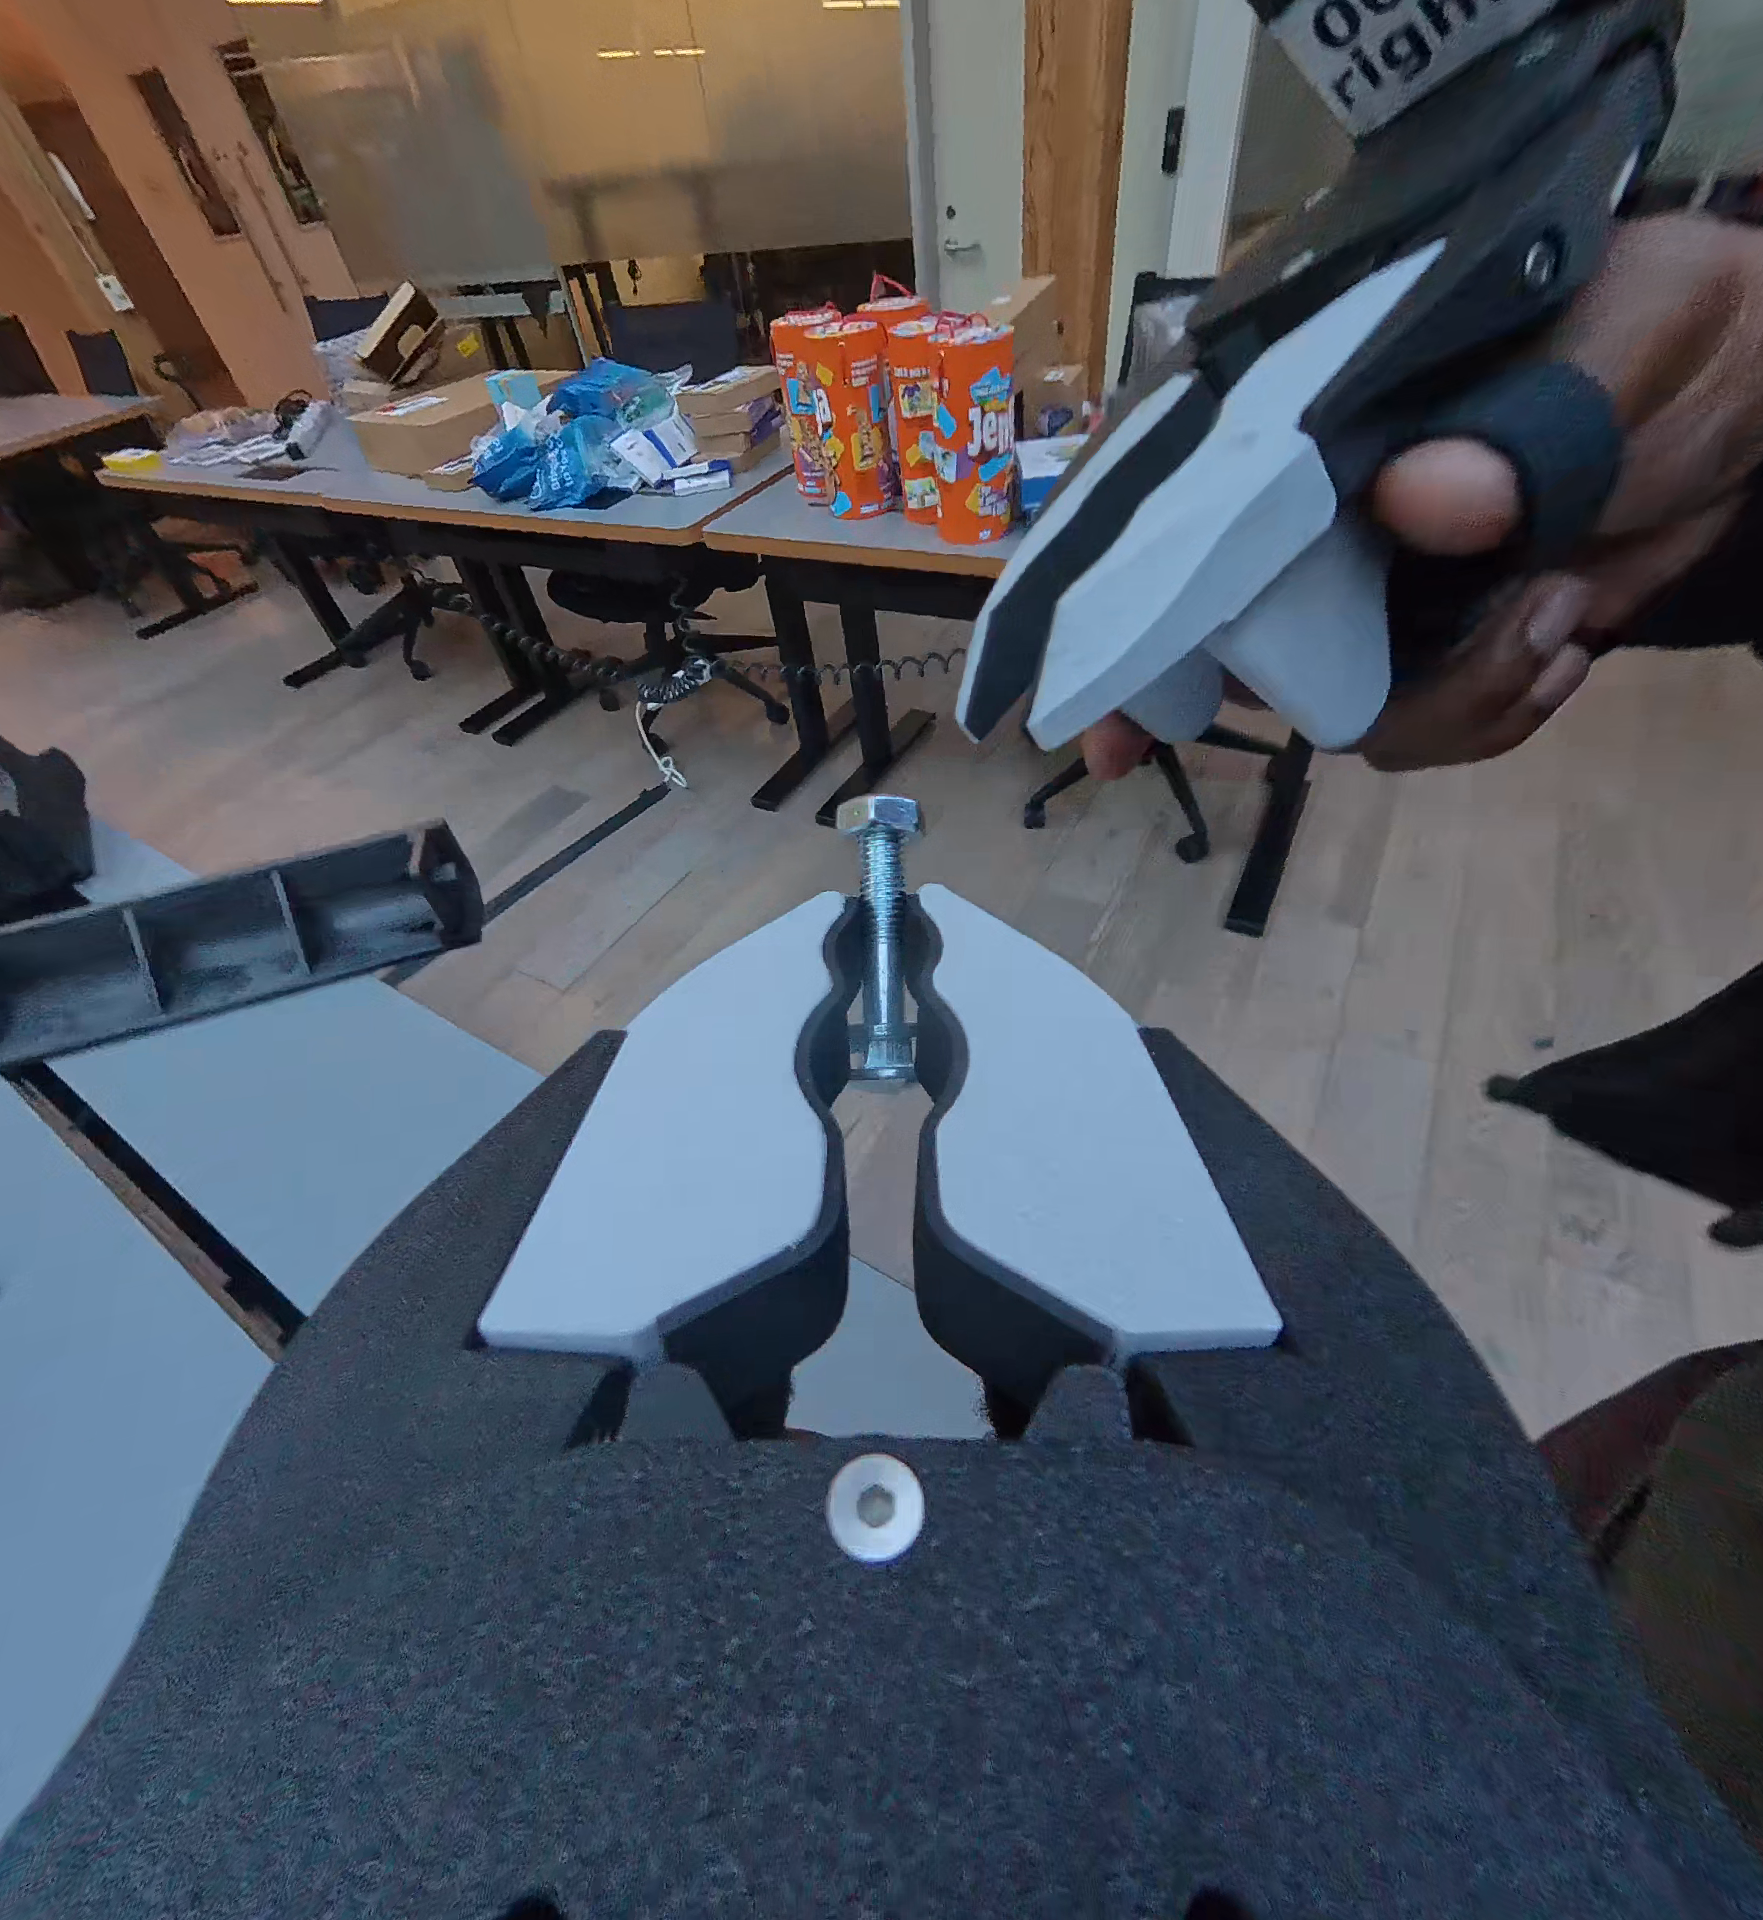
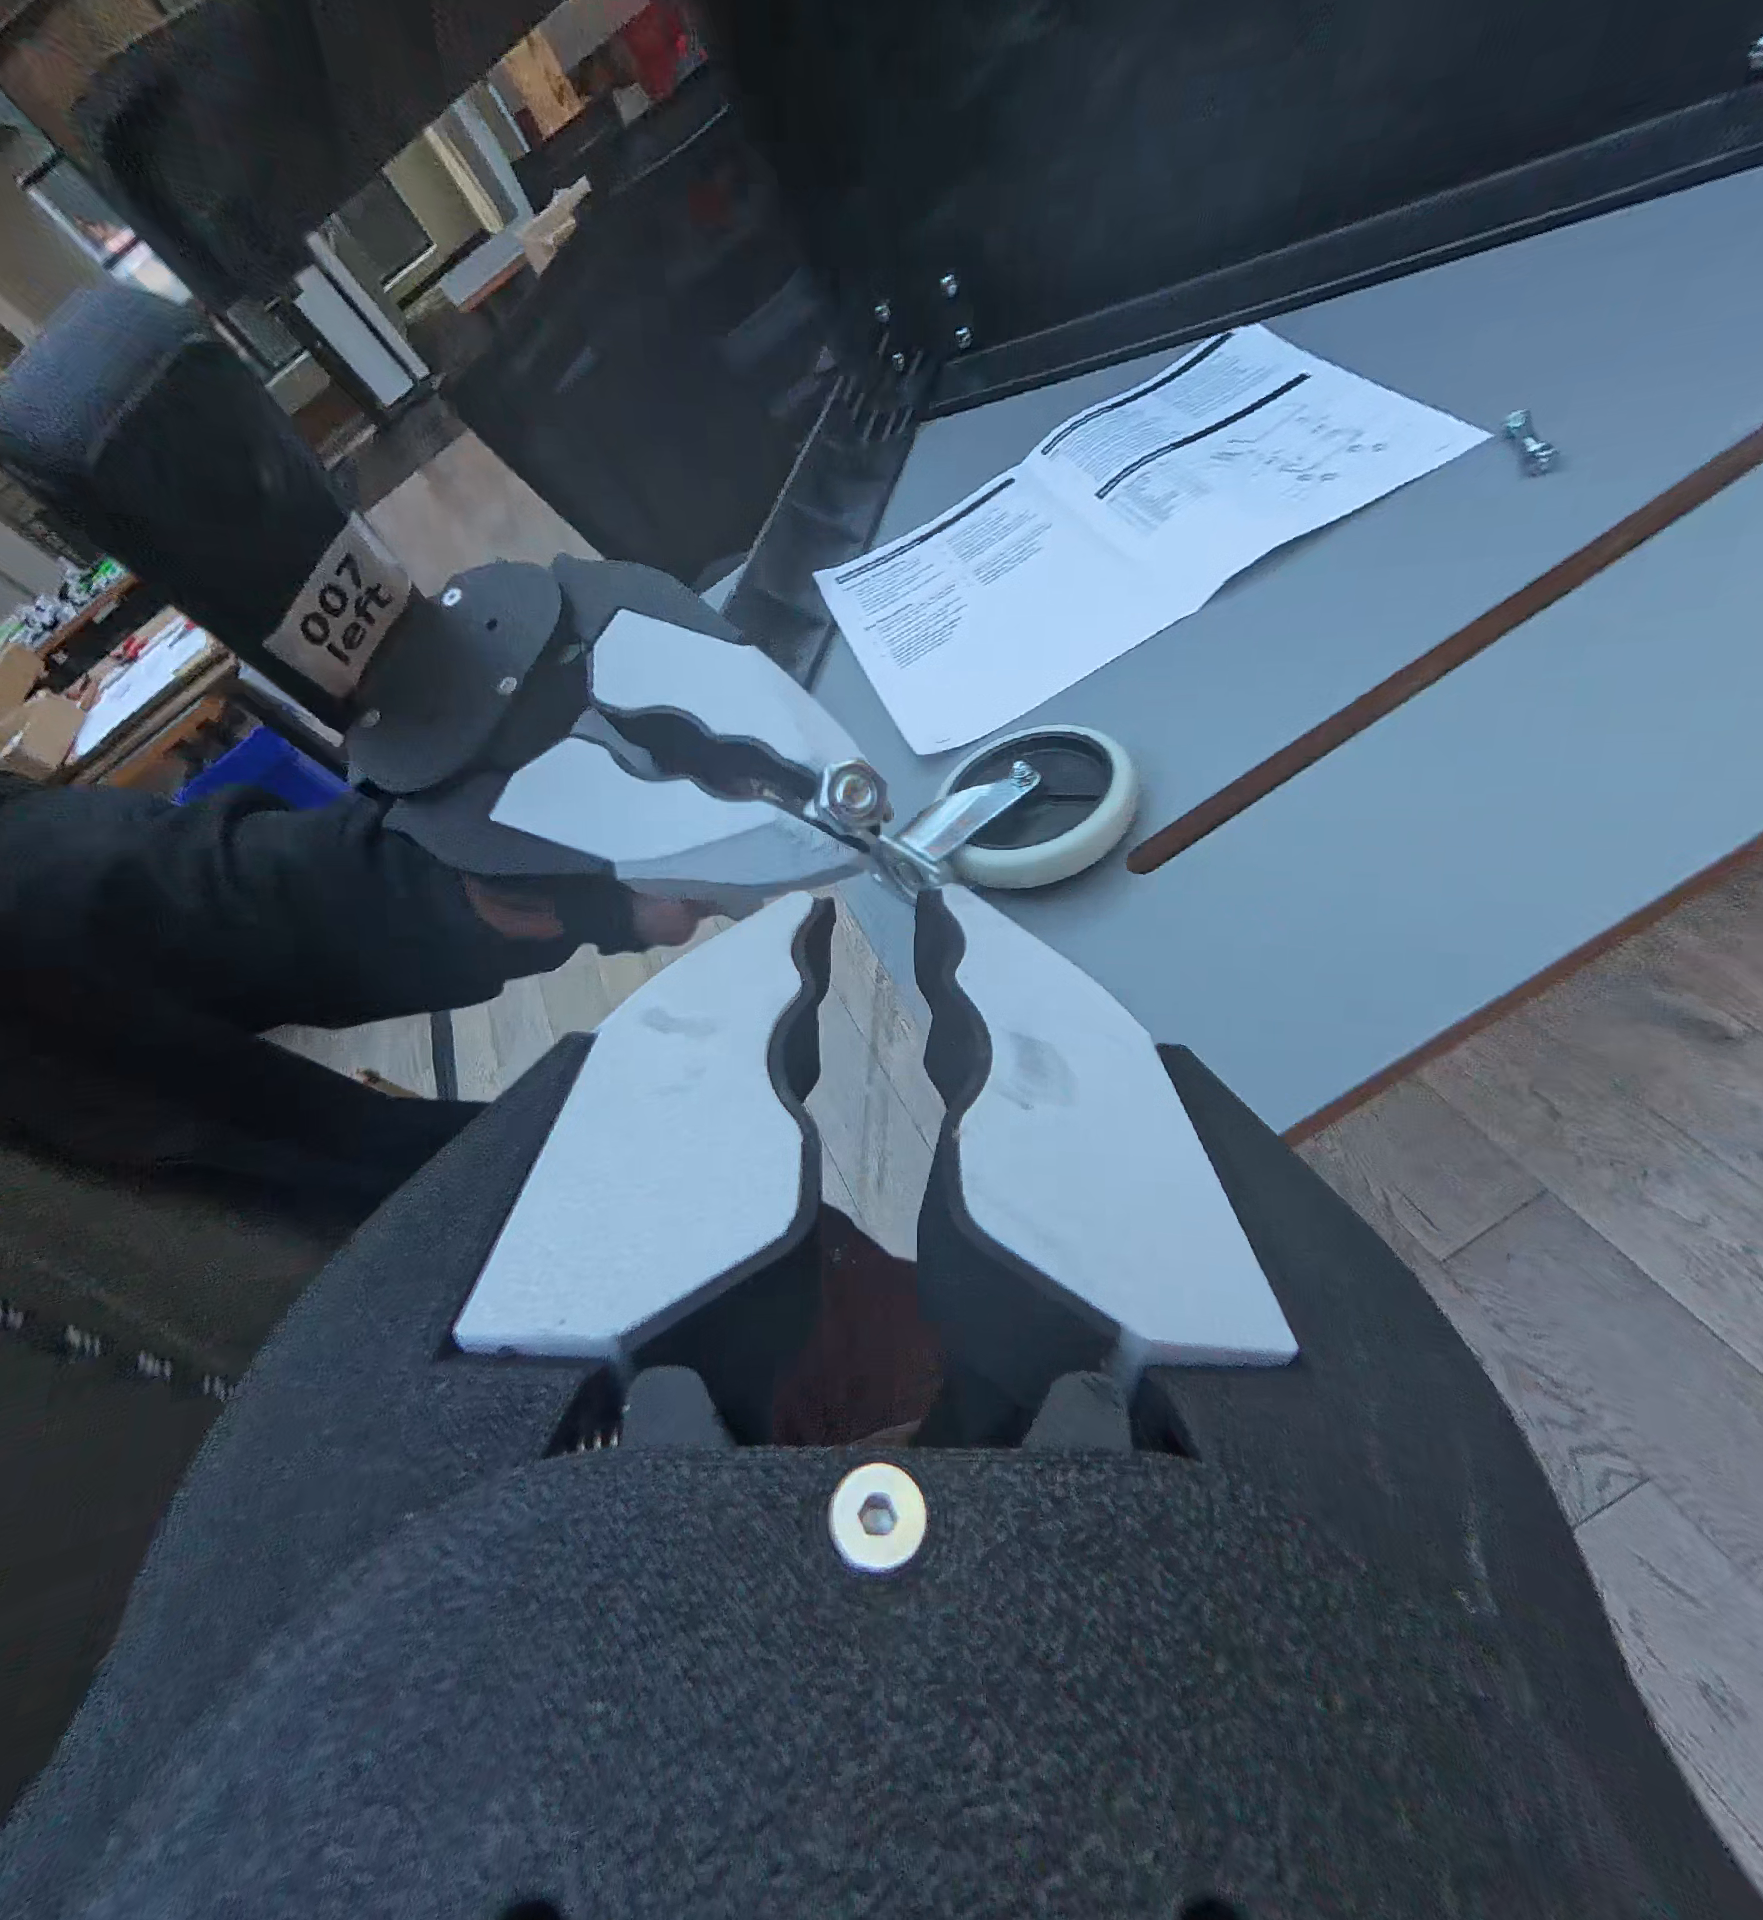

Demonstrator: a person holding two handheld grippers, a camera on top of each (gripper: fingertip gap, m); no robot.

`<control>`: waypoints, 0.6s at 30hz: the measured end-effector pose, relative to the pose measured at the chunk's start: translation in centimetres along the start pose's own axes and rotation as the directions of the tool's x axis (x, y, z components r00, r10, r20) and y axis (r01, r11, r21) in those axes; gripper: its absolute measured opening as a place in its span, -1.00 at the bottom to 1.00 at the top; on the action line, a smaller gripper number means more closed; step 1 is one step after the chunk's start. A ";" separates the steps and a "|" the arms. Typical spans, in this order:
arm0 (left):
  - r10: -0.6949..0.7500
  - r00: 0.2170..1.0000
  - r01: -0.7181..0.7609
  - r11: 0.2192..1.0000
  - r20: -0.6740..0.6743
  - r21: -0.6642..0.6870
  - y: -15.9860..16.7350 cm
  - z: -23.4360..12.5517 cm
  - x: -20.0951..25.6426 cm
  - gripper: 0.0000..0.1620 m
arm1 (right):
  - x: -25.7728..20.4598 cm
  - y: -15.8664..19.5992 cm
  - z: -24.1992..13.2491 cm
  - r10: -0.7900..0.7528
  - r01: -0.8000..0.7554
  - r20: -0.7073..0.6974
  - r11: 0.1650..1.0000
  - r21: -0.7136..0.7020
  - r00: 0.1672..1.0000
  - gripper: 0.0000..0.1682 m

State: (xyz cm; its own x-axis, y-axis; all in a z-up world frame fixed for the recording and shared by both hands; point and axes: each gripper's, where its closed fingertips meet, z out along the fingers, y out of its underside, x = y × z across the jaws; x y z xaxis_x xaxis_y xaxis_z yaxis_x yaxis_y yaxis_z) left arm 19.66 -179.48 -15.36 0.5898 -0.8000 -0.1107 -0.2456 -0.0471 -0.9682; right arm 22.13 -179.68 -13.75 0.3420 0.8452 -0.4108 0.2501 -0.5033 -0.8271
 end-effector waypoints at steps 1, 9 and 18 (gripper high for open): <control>0.048 0.999 -0.048 0.999 0.002 -0.015 -0.2 1.6 -0.3 -0.91 | 1.4 -0.4 -0.6 0.014 -0.014 -0.008 1.000 -0.004 1.000 -0.78; 0.261 0.963 -0.260 0.965 0.071 -0.035 -0.7 10.3 -6.0 -0.91 | 10.4 -4.1 0.1 0.066 -0.050 0.113 0.989 -0.141 0.991 -0.69; 0.357 0.898 -0.331 0.933 0.258 -0.138 -0.5 13.0 -14.0 -0.91 | 15.9 -8.2 5.3 0.053 0.073 0.332 0.932 -0.356 0.942 -0.73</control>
State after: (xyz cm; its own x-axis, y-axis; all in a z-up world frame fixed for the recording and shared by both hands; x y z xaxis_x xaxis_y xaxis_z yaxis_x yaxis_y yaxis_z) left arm 21.53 -160.43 -16.23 0.6406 -0.5806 -0.5024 -0.5307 0.1382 -0.8362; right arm 20.77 -161.15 -15.54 0.0348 0.8291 -0.5580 0.5804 -0.4713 -0.6641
